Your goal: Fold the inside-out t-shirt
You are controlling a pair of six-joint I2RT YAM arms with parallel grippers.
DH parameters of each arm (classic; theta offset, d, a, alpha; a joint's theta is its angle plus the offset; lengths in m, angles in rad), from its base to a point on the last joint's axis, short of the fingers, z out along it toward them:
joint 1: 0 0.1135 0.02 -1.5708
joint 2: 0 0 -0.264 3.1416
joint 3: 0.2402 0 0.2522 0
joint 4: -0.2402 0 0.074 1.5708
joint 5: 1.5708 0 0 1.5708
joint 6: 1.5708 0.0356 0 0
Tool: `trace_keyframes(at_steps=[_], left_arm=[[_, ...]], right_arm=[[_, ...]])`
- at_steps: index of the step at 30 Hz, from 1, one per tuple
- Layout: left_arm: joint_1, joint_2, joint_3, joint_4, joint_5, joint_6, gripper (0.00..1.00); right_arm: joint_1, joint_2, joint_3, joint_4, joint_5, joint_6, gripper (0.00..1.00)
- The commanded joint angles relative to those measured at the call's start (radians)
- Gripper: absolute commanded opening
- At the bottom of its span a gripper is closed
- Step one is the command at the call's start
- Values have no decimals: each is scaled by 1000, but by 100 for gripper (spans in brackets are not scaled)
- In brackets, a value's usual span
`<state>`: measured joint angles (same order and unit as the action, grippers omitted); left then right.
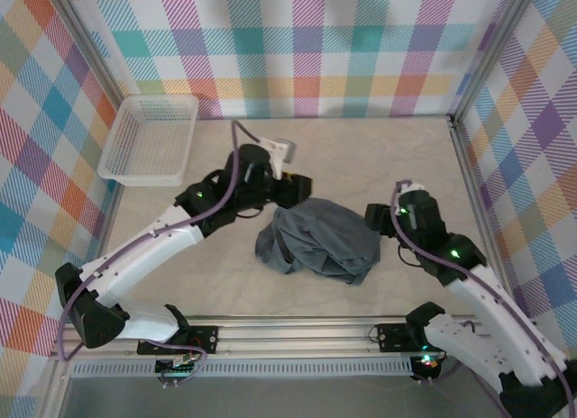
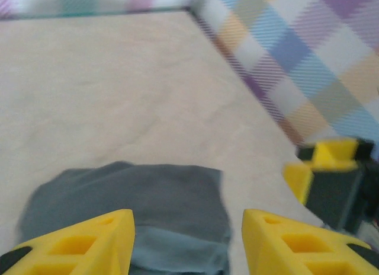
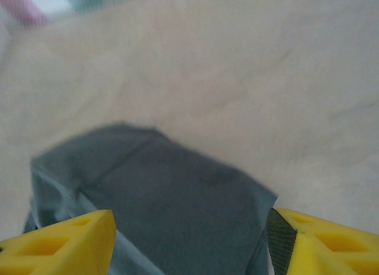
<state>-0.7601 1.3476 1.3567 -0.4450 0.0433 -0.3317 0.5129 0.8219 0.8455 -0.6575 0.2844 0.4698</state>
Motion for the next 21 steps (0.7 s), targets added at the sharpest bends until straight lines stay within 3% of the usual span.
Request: trace_keyframes(at_steps=[1, 5, 9, 10, 15, 21], left_arm=[[153, 103, -89, -159, 68, -86, 53], [224, 257, -121, -100, 265, -127, 56], [225, 385, -92, -41, 322, -154, 56], [225, 408, -78, -42, 308, -155, 50], [234, 454, -42, -17, 260, -148, 1], [275, 490, 40, -86, 158, -73, 0]], right_arm=[[-36, 80, -34, -114, -143, 21, 65], [-65, 160, -111, -112, -258, 96, 62], [-80, 174, -176, -73, -303, 103, 51], [-80, 168, -191, -59, -315, 97, 51], [-82, 144, -192, -50, -348, 84, 56], [-80, 135, -185, 22, -457, -25, 51]])
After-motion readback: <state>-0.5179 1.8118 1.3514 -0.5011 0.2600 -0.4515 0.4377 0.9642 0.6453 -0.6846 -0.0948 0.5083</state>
